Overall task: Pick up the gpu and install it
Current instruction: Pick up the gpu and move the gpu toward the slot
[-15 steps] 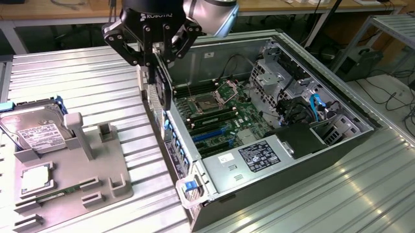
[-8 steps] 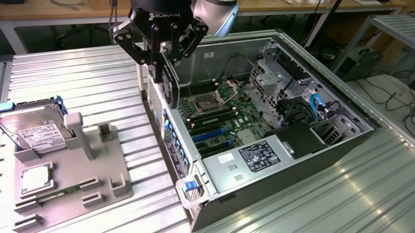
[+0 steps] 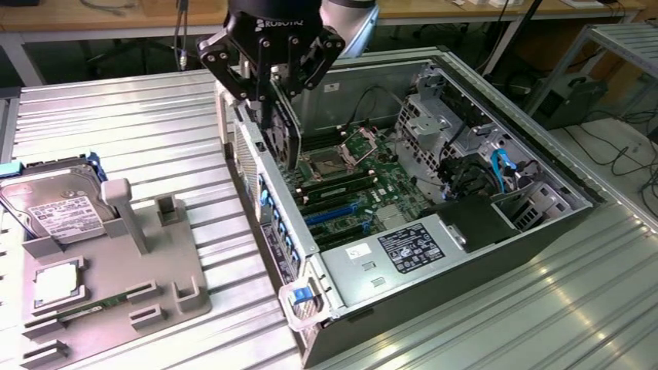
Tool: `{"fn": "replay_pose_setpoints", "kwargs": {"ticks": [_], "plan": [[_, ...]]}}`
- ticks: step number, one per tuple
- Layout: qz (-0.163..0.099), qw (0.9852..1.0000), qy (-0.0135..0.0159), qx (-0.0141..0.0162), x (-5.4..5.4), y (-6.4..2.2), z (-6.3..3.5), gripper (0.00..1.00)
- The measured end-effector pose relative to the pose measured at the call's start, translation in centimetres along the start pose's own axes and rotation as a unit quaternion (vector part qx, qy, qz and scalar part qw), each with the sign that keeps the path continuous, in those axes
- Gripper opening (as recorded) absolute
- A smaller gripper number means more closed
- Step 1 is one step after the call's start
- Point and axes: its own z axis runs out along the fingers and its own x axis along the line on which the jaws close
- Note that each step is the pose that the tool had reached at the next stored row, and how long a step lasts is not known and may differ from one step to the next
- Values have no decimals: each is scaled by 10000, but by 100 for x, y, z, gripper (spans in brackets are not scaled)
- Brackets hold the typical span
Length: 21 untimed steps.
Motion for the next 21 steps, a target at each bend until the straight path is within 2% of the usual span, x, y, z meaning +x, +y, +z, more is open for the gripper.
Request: {"fn": "replay_pose_setpoints", "kwargs": {"ticks": [16, 21], "plan": [[0, 10000, 0, 0, -403, 1, 10, 28], [0, 10000, 0, 0, -590, 1, 15, 28]]}}
